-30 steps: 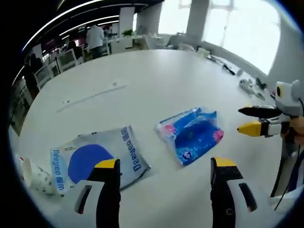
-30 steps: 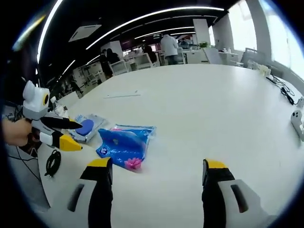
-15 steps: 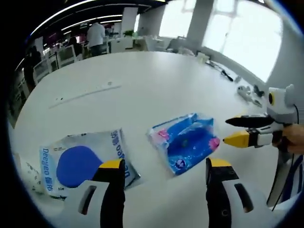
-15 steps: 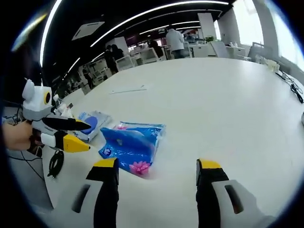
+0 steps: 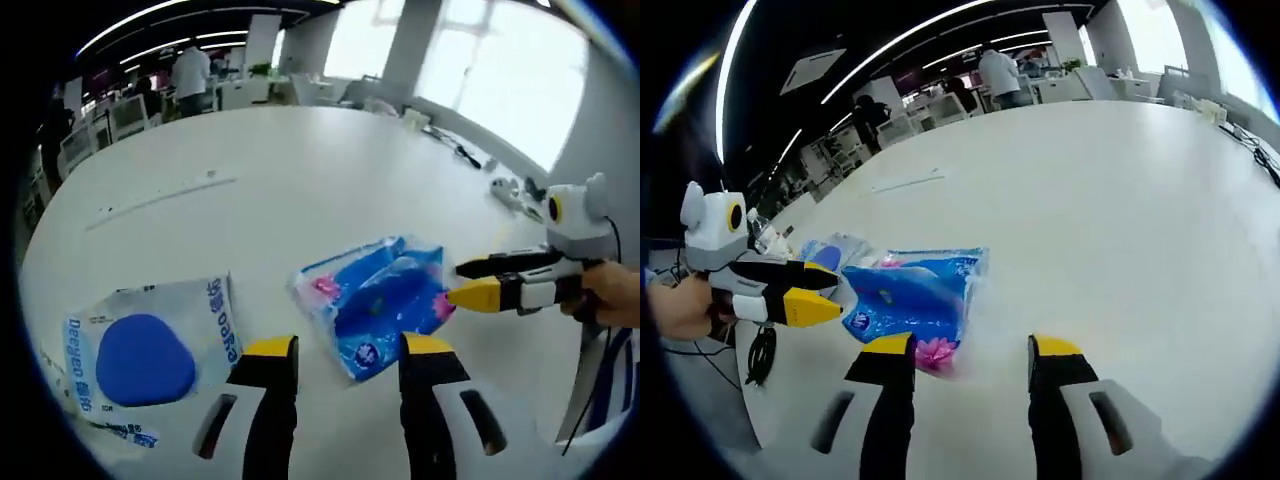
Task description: Arrange the tabletop items into an orderly group along one side of the table until the central work area is clear of visible clutter.
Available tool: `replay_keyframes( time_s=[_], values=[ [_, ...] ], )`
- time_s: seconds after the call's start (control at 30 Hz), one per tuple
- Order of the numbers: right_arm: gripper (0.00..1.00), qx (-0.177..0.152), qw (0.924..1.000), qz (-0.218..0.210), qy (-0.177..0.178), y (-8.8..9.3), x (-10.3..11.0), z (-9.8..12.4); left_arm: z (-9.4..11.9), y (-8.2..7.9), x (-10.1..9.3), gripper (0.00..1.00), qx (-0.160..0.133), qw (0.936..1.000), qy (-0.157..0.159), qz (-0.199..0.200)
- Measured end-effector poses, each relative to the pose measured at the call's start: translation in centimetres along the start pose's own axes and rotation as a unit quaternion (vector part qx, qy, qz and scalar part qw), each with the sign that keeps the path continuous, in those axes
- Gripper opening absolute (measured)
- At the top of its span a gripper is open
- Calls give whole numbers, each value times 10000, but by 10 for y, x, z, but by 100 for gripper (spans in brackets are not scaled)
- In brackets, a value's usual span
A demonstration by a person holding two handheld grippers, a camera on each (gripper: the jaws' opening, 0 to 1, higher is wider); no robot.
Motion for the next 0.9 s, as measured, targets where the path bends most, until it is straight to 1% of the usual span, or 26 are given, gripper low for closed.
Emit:
replay_keyframes(
  time_s=[0.07,0.17,0.2,0.3,0.33,0.43,0.47,0.6,0.77,0.9],
  values=[
    [29,0,10000,-18,-17,0,1,-1,-1,1,0,26,43,10000,26,68],
    [24,-22,10000,7,-4,-1,2,-4,-3,1,2,18,73,9999,-18,79],
    [22,-49,10000,25,12,-1,4,-3,-3,1,2,16,70,9999,-36,98],
    [16,-39,10000,25,55,0,4,-5,-5,1,4,12,104,9999,-46,84],
    [12,-18,10000,9,69,1,4,-4,-6,1,5,11,128,9999,-66,70],
    [1,-75,10000,1,65,0,3,-5,-5,2,5,2,175,9997,-39,145],
    [1,-88,9999,-1,83,-1,4,-6,-5,3,6,1,199,9997,-52,143],
    [0,-110,9999,4,109,-3,4,-8,-6,3,8,0,229,9995,-84,205],
    [0,-119,9998,110,90,-5,10,-9,-5,2,12,0,178,9995,-219,133],
    [0,-227,9994,222,116,-14,10,-9,0,-1,14,0,82,9995,-278,92]
  ],
)
Point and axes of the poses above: the point that each gripper's makers call its tool centre point, and the gripper's own axes: z roughly backward along the fingers, x roughly to its left, y roughly out of its underside, the point moved 5 cm from there along z, roughly backward along the fingers, and after that the axes turned 12 degrees about -y, right-handed, at the moved point
